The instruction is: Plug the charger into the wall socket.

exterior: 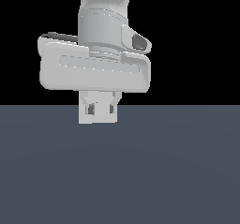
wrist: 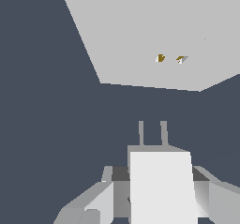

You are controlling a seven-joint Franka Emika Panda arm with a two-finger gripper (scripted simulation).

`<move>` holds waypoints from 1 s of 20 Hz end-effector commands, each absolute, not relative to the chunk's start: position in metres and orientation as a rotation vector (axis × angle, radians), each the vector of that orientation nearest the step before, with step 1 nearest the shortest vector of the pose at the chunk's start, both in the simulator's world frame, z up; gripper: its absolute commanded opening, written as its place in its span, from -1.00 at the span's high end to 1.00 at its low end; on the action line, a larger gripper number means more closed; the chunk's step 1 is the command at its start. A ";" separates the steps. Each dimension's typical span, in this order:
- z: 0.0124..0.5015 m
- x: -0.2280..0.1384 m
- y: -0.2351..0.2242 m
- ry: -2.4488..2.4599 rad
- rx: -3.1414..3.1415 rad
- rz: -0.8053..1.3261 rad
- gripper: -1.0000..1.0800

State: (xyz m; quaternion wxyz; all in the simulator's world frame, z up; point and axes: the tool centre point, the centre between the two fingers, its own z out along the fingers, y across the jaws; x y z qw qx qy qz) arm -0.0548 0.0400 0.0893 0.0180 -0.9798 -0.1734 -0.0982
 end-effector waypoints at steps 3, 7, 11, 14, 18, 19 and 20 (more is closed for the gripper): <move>0.096 -0.052 0.039 -0.455 -3.063 -0.305 1.00; 0.099 -0.051 0.038 -0.416 -3.072 -0.304 1.00; 0.100 -0.051 0.037 -0.404 -3.075 -0.304 1.00; 0.100 -0.051 0.037 -0.404 -3.075 -0.304 1.00; 0.100 -0.049 0.038 -0.405 -3.074 -0.303 1.00; 0.100 -0.048 0.038 -0.405 -3.074 -0.303 1.00; 0.100 -0.046 0.039 -0.405 -3.075 -0.303 1.00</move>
